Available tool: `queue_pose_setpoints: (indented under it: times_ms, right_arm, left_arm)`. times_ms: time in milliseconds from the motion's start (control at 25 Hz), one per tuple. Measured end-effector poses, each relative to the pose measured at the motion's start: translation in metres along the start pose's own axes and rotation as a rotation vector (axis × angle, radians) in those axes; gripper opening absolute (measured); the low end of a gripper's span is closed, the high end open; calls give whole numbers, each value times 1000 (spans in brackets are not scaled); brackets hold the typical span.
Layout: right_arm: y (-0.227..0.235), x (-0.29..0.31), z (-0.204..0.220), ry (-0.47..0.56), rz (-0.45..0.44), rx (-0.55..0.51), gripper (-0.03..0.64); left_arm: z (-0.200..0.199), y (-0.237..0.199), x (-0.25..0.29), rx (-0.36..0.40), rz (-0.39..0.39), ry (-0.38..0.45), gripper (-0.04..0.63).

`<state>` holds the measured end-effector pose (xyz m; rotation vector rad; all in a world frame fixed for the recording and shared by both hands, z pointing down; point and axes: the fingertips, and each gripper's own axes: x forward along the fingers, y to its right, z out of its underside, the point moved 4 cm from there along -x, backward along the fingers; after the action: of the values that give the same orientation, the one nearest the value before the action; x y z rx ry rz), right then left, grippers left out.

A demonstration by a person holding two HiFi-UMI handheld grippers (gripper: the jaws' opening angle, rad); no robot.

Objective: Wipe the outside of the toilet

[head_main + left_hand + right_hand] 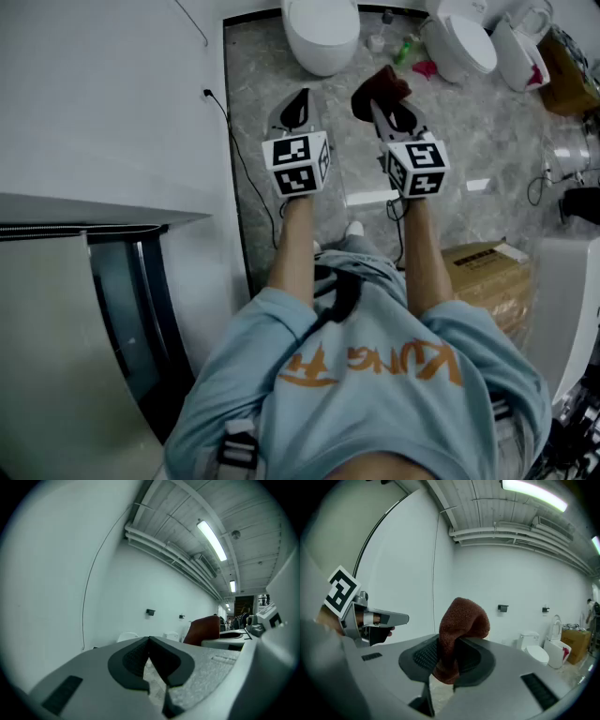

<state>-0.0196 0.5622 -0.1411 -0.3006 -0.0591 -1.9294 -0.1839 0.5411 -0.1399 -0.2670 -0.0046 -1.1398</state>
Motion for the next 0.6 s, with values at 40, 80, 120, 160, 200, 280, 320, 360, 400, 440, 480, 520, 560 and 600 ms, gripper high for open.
queue_pose_setpoints:
  times_ms: [40,80,120,160,200,280,320,360,400,440,480,520,560,600]
  right_arm:
    - [-1,-1,-2,3,-4,0,75]
    - [-1,-1,-4,7,-7,0,75]
    - [-2,-1,-6,15,-7,4,75]
    - [-2,-1,-8,28,-1,14,75]
    - [-3,0,-10,45,10,28,75]
    - [-2,5,-12,57,47,43,75]
    - [-1,7,-13,49,67,36,75]
    - [0,10,-14,42,80,30,75]
    - [1,12,-15,43,88,34,77]
    - [3,14,-18,50,92,44,77]
    - [4,16,-21,55,95,51,75]
    - [5,19,-22,55,97,52,77]
    - [5,22,-24,53,97,49,77]
    - [5,24,-24,50,94,47,77]
  left_arm:
    - [-2,-2,-1,-2,-3,-1,-6]
    - [-3,-3,-1,-3,-5,-2,-6]
    - [-4,-5,-2,-5,-7,-3,-6]
    - [-5,-7,-2,-8,-7,-3,-6]
    - [-5,-9,-2,-11,-6,-2,-6]
    - [-6,-16,-1,-18,-6,3,-6]
    - [-8,-19,1,-20,-5,5,-6]
    - [-10,-22,1,-22,-3,9,-6]
    - [-12,-26,2,-23,-1,14,-6]
    - [-15,-29,3,-24,0,20,-6]
    - [-18,-33,4,-27,-1,26,-6]
    - [-20,-38,5,-33,-4,30,-6]
    - [-21,-41,7,-40,-8,32,-6]
    - [-21,-45,9,-47,-12,33,-6]
